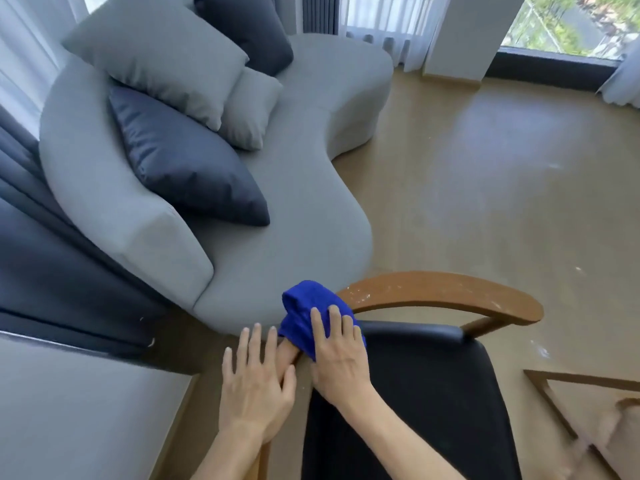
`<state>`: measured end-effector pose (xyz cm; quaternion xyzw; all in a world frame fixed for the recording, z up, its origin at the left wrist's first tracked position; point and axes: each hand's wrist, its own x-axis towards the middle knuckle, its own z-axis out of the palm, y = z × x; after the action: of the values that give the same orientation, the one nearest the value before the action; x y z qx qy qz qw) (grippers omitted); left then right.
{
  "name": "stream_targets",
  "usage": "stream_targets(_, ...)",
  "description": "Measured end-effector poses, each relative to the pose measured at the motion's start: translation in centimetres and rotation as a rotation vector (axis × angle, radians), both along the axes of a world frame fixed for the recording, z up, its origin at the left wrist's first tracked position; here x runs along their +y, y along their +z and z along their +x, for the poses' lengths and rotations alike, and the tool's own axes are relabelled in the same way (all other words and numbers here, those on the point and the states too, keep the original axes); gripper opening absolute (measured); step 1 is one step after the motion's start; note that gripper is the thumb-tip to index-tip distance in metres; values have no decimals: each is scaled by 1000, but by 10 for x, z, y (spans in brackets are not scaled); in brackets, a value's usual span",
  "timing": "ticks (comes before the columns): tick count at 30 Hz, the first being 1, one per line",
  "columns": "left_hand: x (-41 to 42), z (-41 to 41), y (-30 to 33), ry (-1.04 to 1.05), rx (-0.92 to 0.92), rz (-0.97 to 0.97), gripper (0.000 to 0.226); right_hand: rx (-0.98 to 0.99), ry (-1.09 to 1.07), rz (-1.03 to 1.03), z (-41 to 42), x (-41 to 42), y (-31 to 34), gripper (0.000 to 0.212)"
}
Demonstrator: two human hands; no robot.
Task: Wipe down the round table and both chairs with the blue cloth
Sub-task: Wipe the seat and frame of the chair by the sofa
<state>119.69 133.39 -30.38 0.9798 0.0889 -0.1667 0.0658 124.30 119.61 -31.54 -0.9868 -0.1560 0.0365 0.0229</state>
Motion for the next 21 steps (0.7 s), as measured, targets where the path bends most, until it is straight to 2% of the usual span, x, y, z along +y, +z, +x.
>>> stream_targets(4,-1,2,6,-14,-15,-82,62,-18,240,14,18,-13,-8,72)
stream_targets(6,2,2,8,-42,-6,-84,64,37,351,66,29,-14,-9,77)
stream_targets(8,3,2,7,-56,4,-72,66,120,345,202,33,-8,-15,82)
stream_targets(10,3,2,1,-62,-17,-71,66,127,257,325,31,3,-22,73)
stream_targets(12,2,3,-1,-51,-34,-87,66,26,167,392,28,15,-30,50)
stream_targets(14,-2,1,-3,-43,-76,-77,67,-134,150,369,30,21,-40,32)
stream_targets(17,-7,0,0,-12,-145,-63,70,-286,156,315,47,4,-55,26)
stream_targets(21,-13,0,0,11,-172,-53,71,-360,148,224,77,-52,-63,30)
